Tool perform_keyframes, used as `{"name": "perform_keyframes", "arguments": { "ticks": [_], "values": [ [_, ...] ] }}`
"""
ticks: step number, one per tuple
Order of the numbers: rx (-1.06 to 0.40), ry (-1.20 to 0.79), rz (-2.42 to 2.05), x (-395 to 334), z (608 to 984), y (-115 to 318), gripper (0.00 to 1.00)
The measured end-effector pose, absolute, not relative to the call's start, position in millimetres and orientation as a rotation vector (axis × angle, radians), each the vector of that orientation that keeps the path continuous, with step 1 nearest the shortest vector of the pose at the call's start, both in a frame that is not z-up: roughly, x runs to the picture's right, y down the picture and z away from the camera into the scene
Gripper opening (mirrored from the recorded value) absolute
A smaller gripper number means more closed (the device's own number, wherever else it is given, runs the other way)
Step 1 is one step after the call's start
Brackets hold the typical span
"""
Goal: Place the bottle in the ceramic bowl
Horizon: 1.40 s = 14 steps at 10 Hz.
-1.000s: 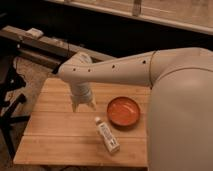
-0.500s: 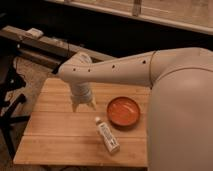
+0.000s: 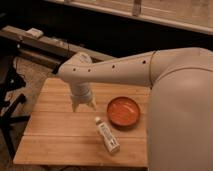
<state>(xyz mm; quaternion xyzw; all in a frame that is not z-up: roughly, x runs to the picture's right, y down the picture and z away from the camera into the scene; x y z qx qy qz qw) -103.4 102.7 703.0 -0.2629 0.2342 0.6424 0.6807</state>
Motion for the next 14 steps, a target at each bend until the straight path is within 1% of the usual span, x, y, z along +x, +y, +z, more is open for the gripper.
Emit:
{"name": "perform_keyframes", "arguments": {
  "ticks": [4,6,9,14],
  "values": [
    [-0.59,0.525,1.441,-104,703,103,0.65],
    [-0.601,0.503,1.415,-97,699,113,0.65],
    [-0.62,0.506,1.398,-75,699,147,0.65],
    [-0.686,0.605,1.405,-38,714,211,0.65]
  ]
}}
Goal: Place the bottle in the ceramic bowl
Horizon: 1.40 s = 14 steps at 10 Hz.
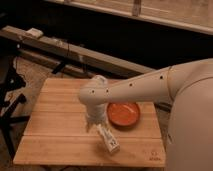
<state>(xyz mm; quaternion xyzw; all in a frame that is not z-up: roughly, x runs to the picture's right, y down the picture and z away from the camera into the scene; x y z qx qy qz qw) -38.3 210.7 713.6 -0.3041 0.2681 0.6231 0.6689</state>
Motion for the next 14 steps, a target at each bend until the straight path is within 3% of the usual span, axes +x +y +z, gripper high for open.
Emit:
{"name": "perform_keyframes", "arguments": {
  "ticks": [6,14],
  "values": [
    [-0.754,0.711,1.419,2,739,244,0.65],
    [-0.747,0.742,1.342,-10,760,253,0.65]
  ]
}}
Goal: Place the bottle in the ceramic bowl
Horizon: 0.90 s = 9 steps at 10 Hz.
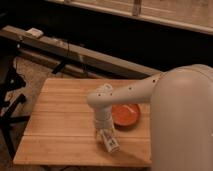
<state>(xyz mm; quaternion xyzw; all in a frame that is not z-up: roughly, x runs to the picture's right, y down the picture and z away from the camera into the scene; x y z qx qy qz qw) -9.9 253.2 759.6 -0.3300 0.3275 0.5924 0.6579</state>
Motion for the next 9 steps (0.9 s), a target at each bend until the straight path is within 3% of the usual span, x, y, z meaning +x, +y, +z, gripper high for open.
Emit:
{"name": "perform_keyframes", "arguments": {
  "ticks": [9],
  "values": [
    [-0.779,0.783,1.256,-20,778,259,0.65]
  ]
}}
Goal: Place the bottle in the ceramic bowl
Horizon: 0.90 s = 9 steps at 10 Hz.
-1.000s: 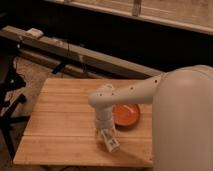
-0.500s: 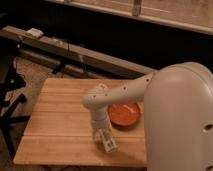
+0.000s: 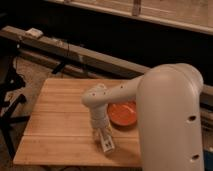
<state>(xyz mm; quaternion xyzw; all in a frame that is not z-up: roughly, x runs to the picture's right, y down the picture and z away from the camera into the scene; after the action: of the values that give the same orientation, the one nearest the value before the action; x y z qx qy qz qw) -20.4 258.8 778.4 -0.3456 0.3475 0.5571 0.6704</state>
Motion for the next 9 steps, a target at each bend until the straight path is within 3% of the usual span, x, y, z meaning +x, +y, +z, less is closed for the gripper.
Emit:
{"name": "perform_keyframes", "arguments": {
  "ticks": [2,6,8,9],
  "values": [
    [-0.787,0.806,1.246,-22,783,260,0.53],
    [-0.752,0.768,1.245,-41,768,247,0.12],
    [-0.732,0.706,1.262,-46,751,231,0.0],
    [-0.715,0.671,1.279,-46,742,218,0.0]
  ]
}}
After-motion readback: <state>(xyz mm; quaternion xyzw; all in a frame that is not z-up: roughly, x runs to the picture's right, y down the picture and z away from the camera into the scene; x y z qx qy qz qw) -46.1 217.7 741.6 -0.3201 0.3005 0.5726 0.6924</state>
